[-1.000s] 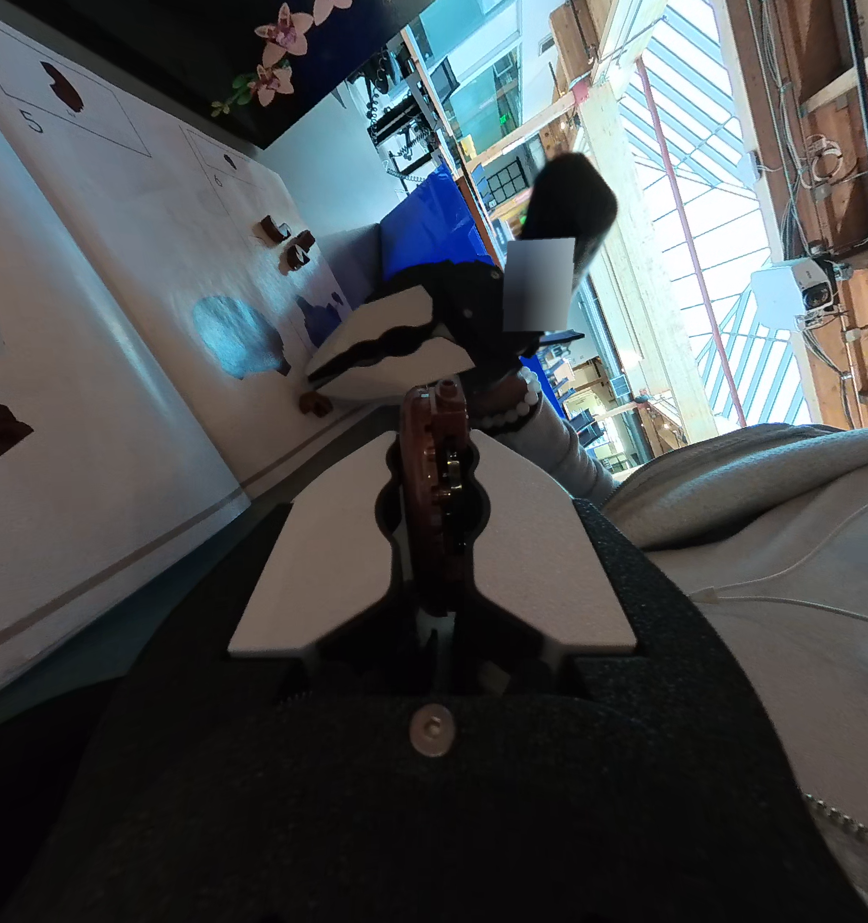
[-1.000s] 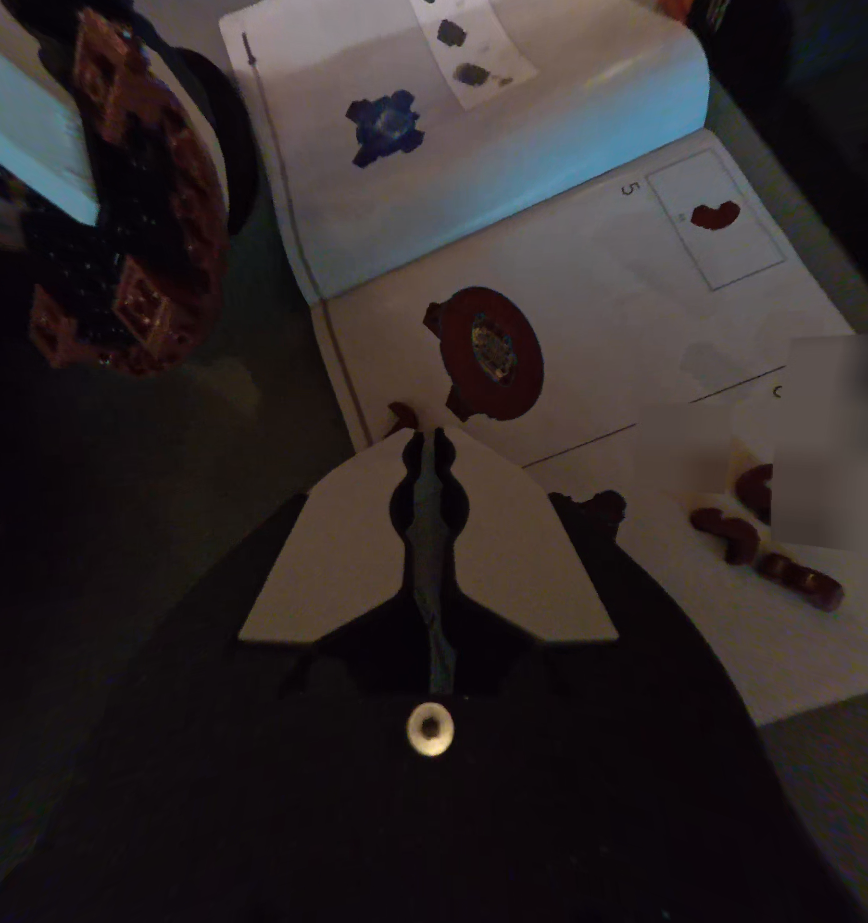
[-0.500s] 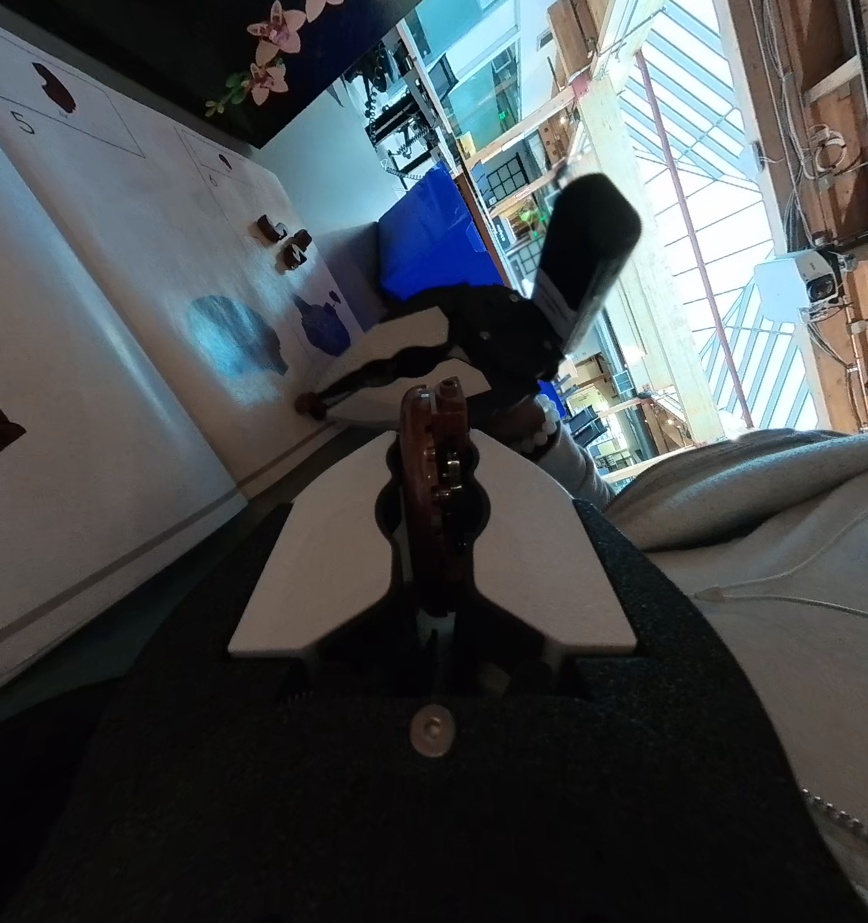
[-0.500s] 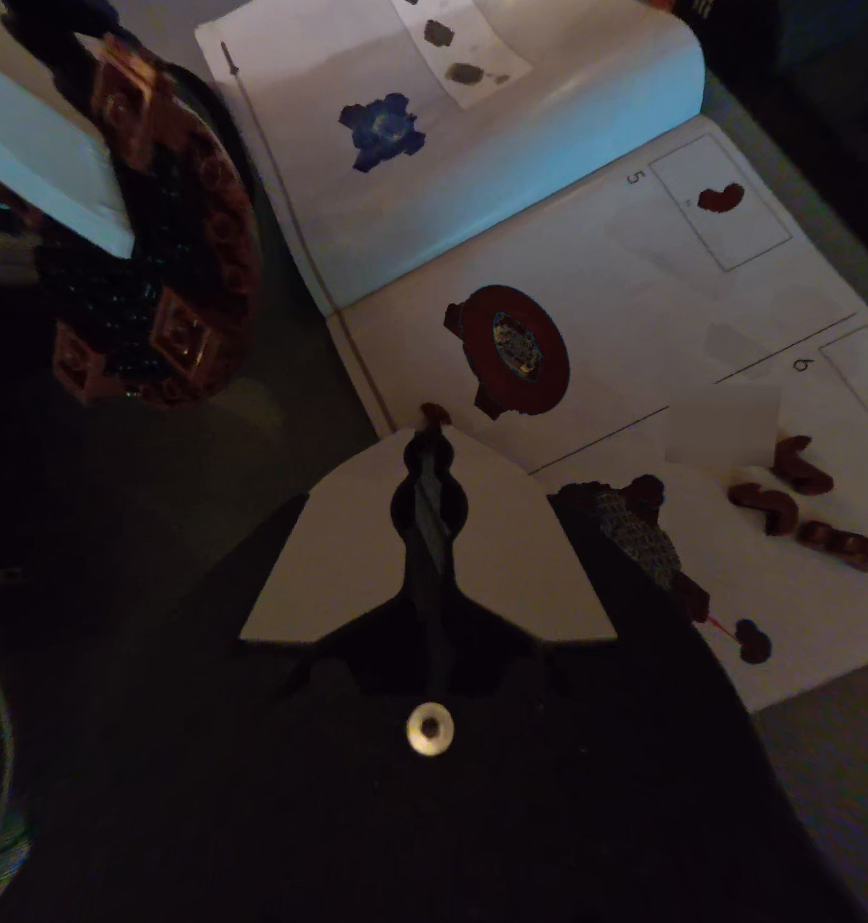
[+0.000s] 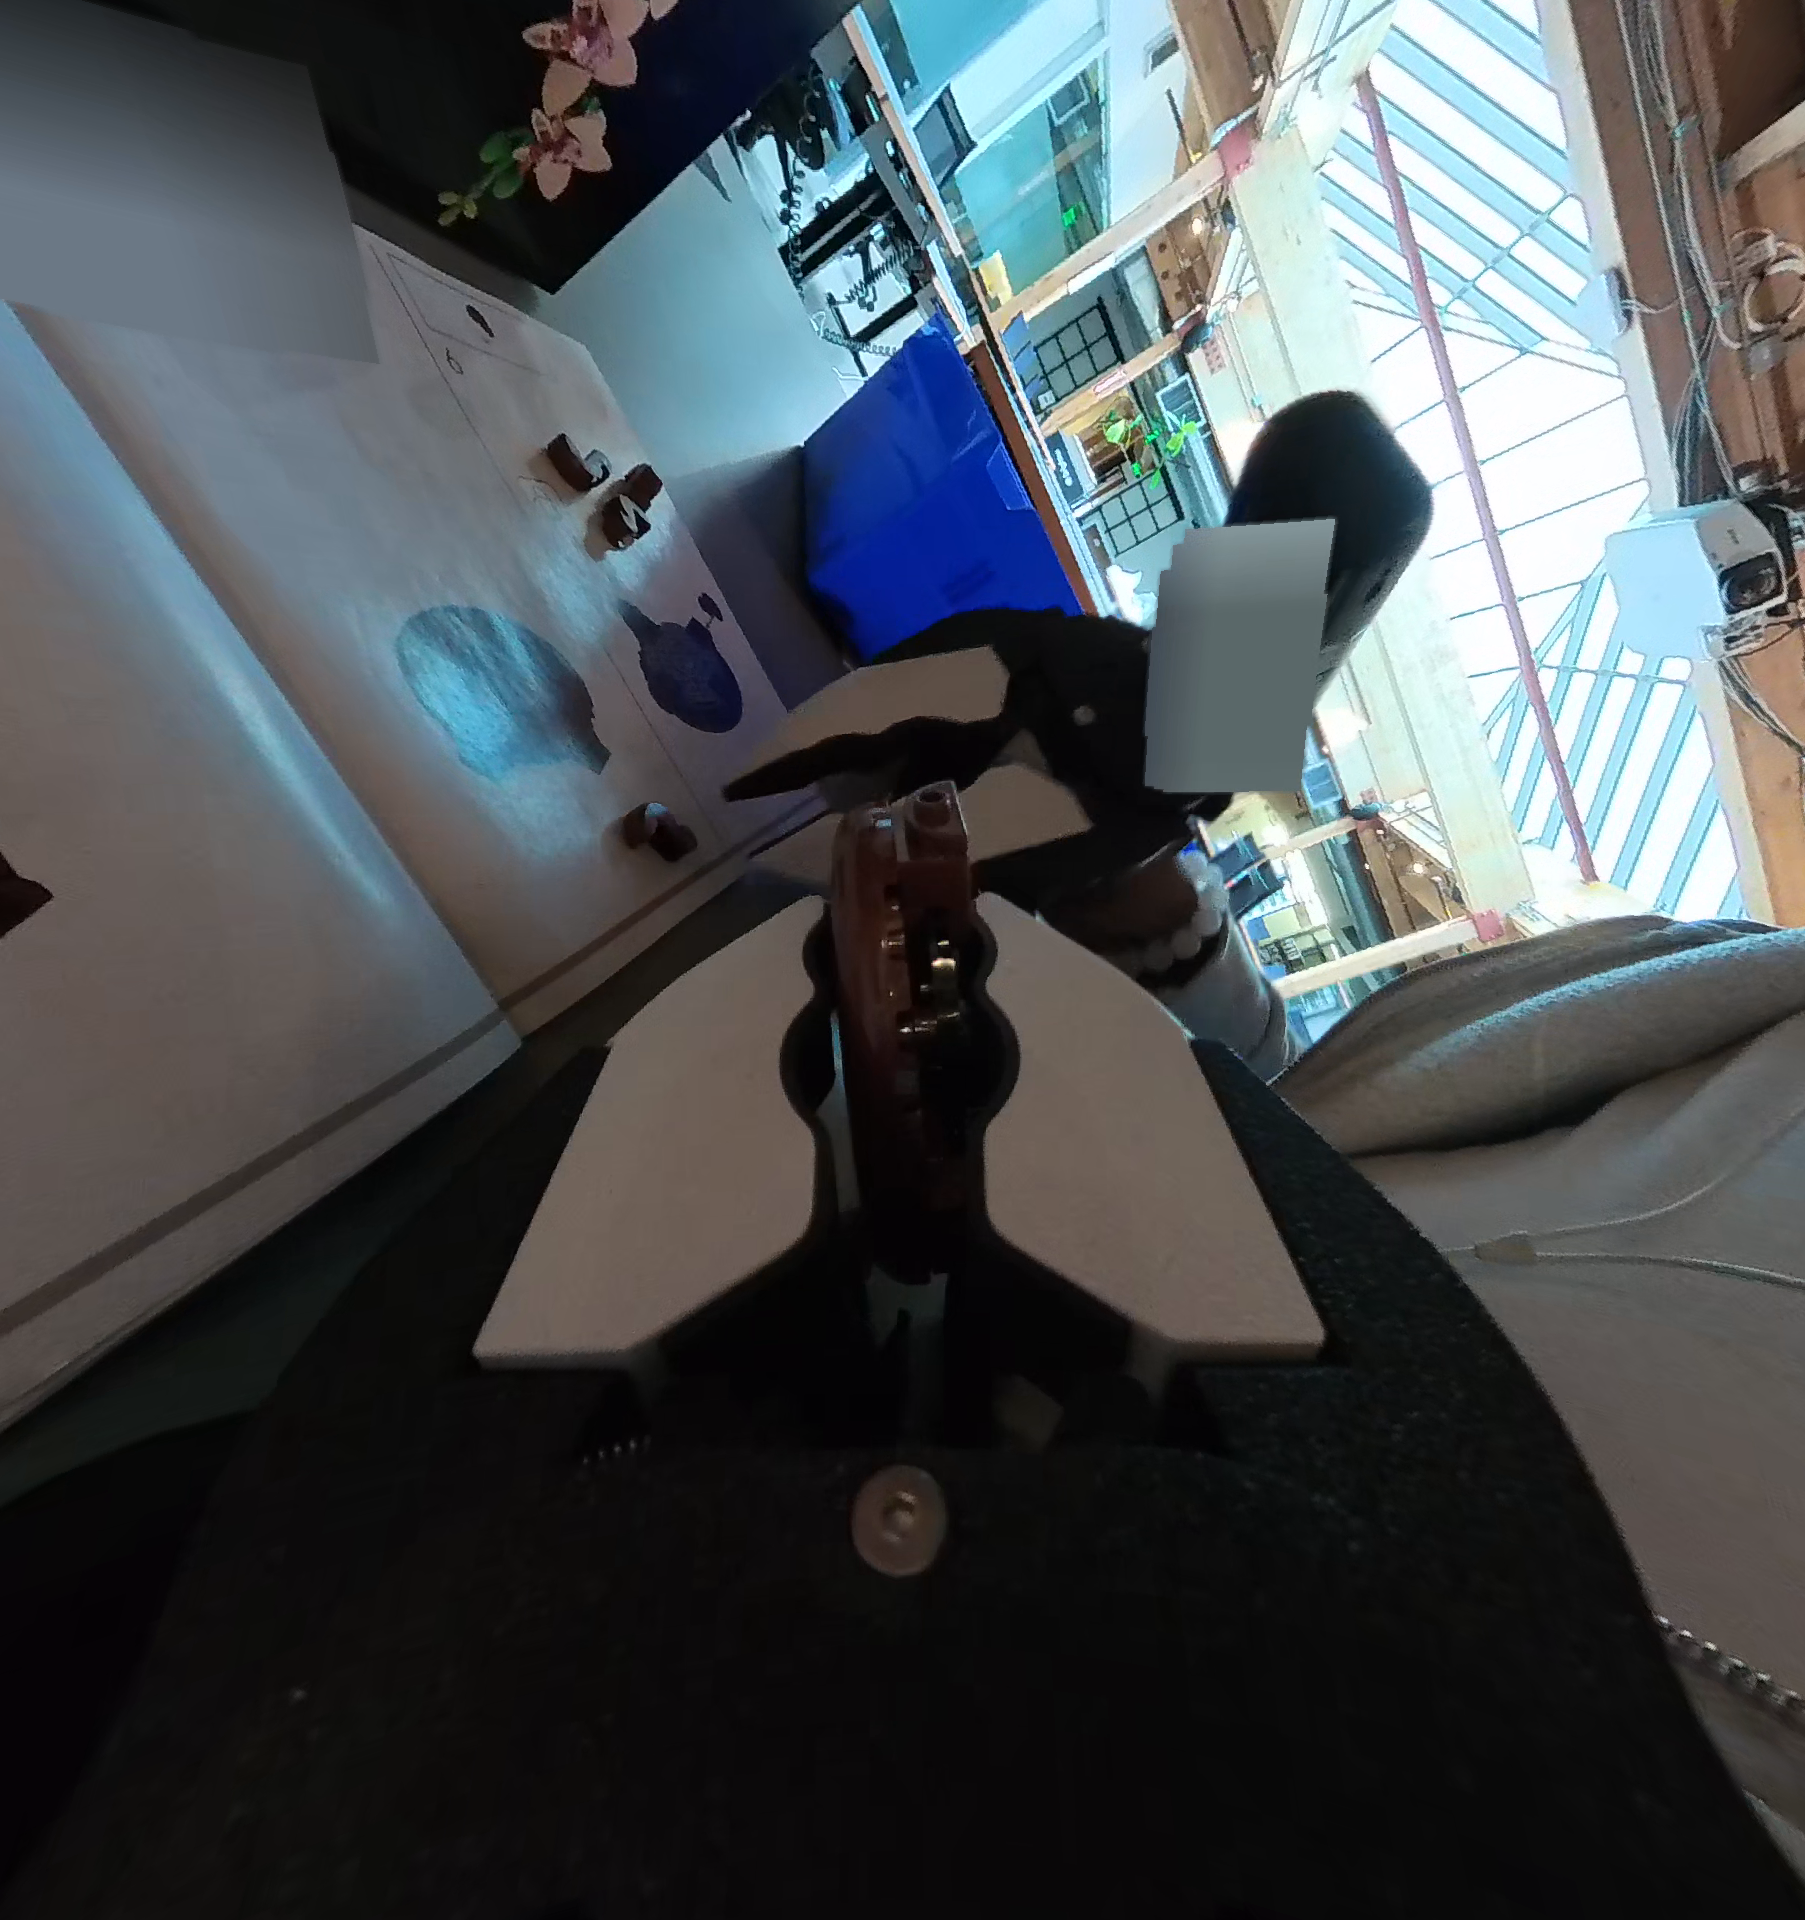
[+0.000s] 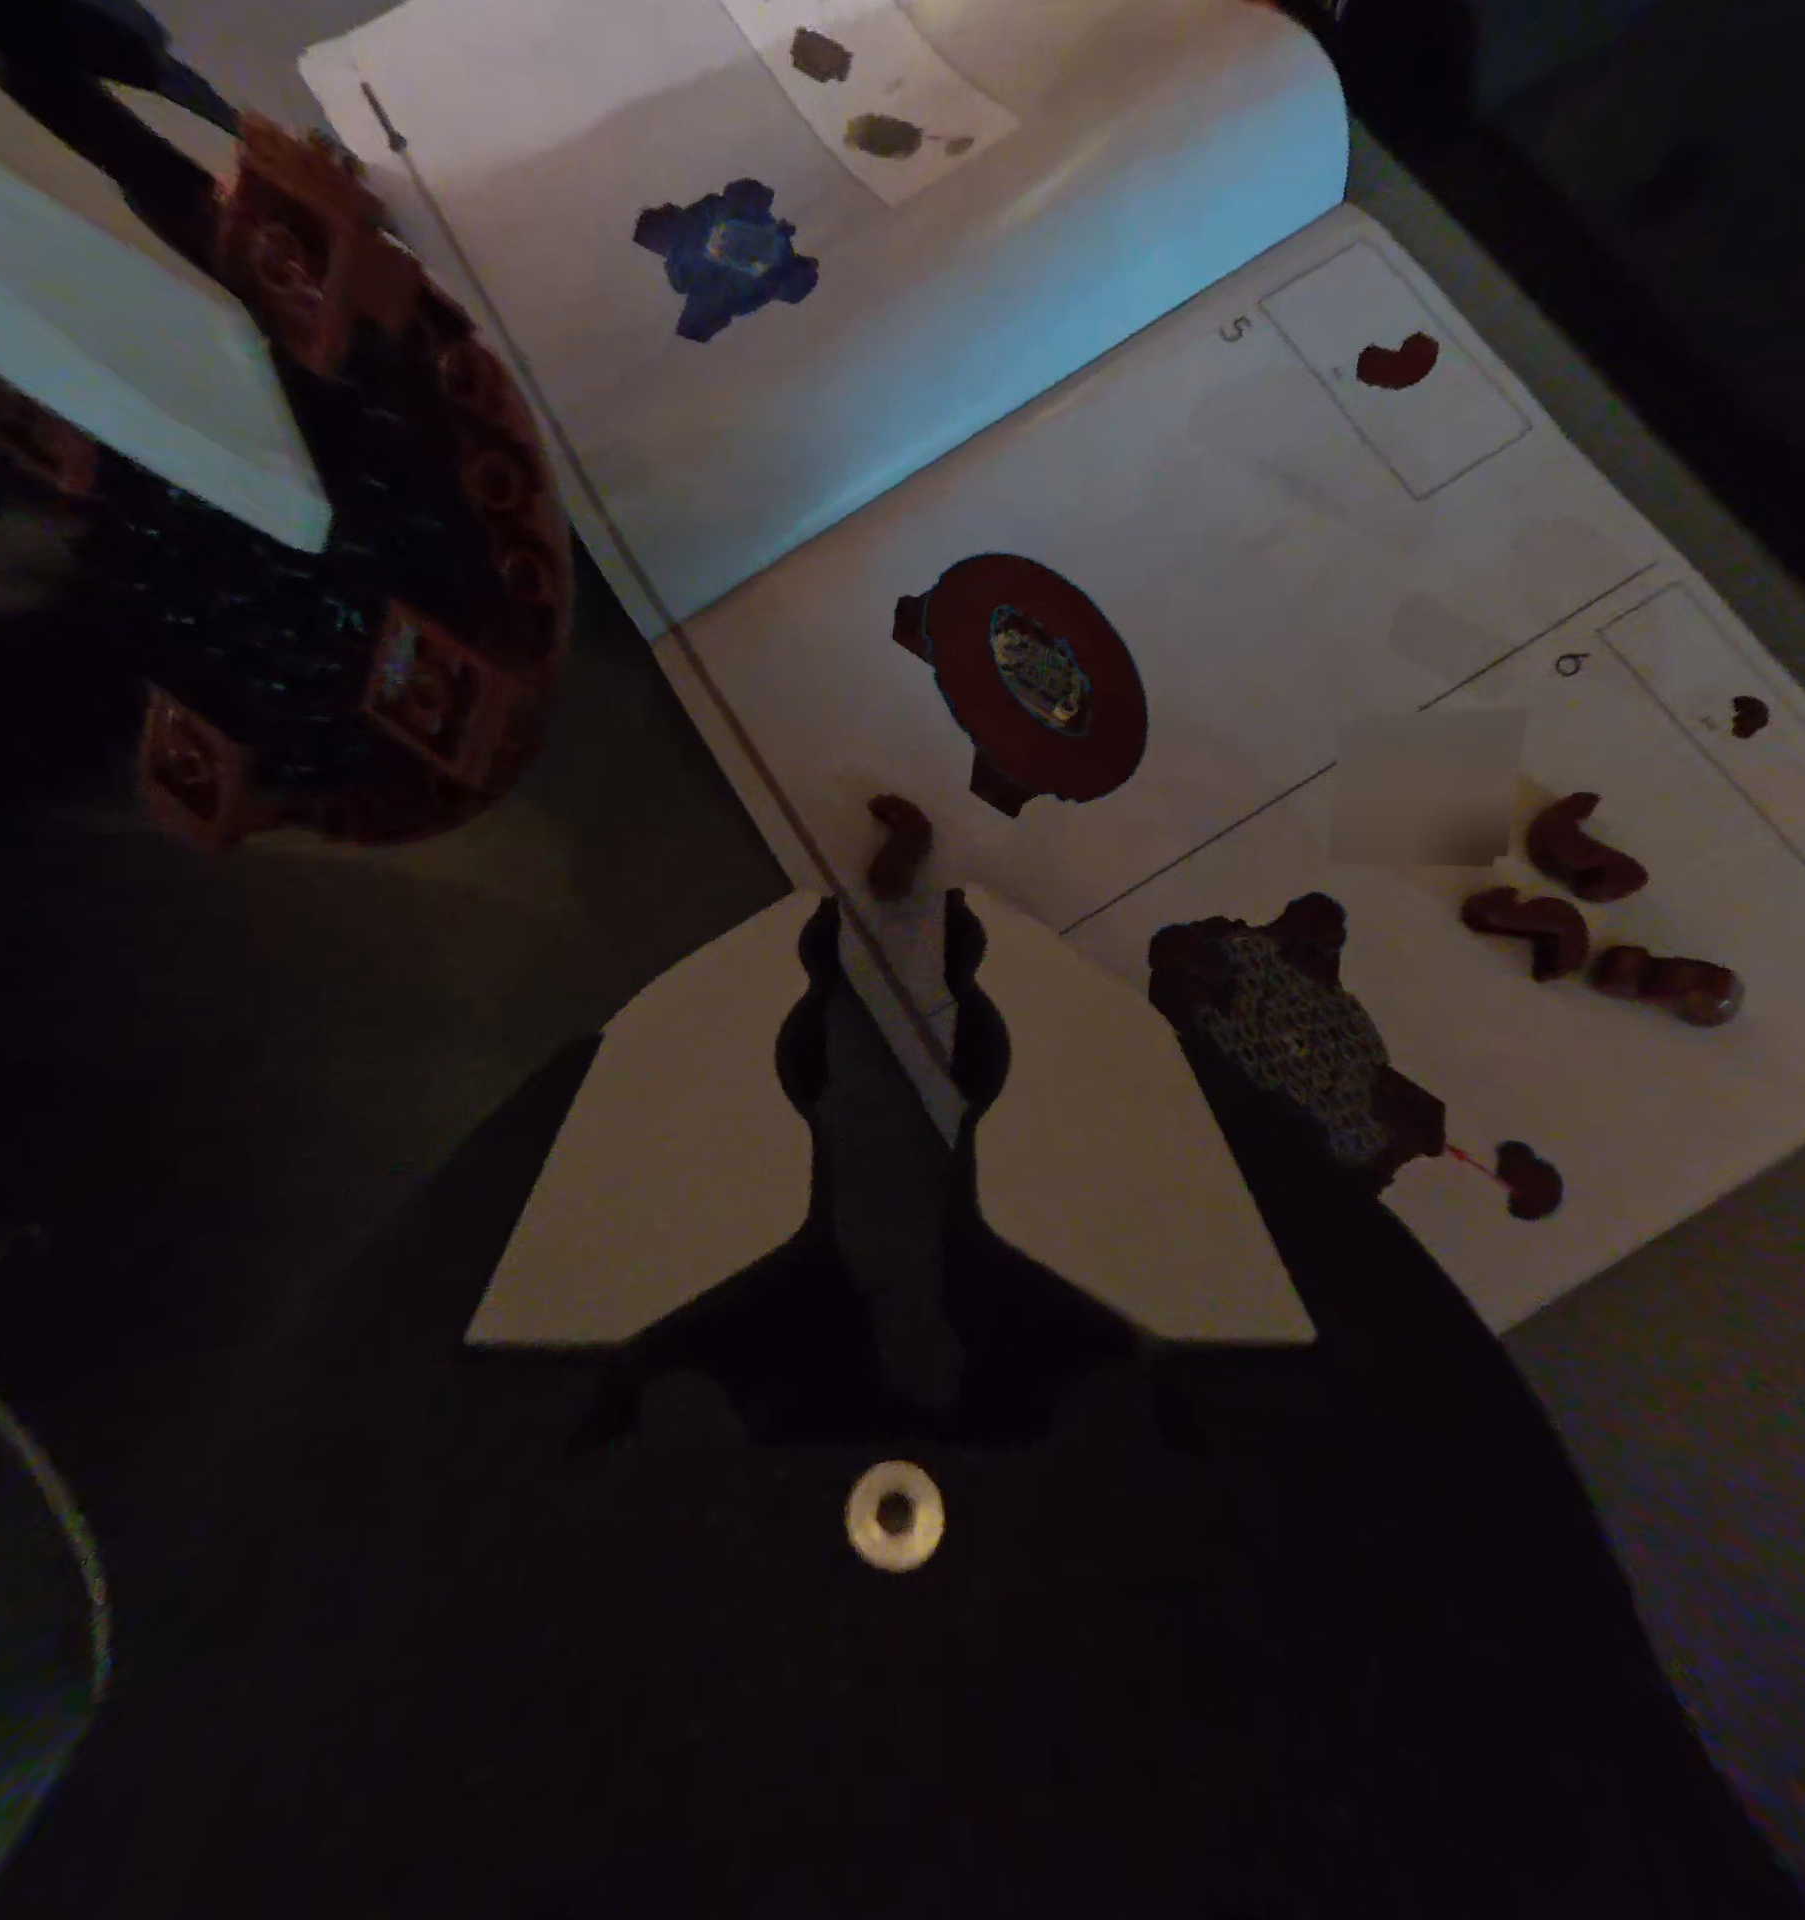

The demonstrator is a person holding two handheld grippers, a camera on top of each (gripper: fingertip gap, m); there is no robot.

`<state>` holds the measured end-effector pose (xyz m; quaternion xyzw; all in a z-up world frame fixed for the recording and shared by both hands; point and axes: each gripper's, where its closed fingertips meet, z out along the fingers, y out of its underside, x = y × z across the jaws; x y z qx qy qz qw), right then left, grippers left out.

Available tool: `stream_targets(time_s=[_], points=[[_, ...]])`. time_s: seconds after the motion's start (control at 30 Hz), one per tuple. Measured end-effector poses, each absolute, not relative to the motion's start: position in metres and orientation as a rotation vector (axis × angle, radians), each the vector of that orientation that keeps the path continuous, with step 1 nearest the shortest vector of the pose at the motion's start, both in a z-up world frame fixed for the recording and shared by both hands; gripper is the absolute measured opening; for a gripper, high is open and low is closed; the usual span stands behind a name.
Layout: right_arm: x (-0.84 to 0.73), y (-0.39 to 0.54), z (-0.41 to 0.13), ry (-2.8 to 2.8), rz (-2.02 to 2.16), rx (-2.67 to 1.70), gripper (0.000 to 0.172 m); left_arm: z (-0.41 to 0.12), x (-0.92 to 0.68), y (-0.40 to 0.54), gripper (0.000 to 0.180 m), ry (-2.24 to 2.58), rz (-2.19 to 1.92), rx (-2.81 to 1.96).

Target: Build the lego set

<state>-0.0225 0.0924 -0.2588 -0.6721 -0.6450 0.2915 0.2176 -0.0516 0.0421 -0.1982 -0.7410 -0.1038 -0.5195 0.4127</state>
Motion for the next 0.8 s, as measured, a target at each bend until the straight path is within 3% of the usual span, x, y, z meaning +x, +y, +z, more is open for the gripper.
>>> stream_targets(time_s=[0.33,0.8], points=[[-0.028,0.096,-0.268,-1.777,0.666,-1.827,0.007,-0.198,-0.051,0.042,0.021,-0.260,-1.325,-1.864],[-0.029,0.107,-0.201,-1.716,0.339,-1.275,0.005,-0.205,-0.058,0.052,0.021,-0.280,-1.125,-1.927]])
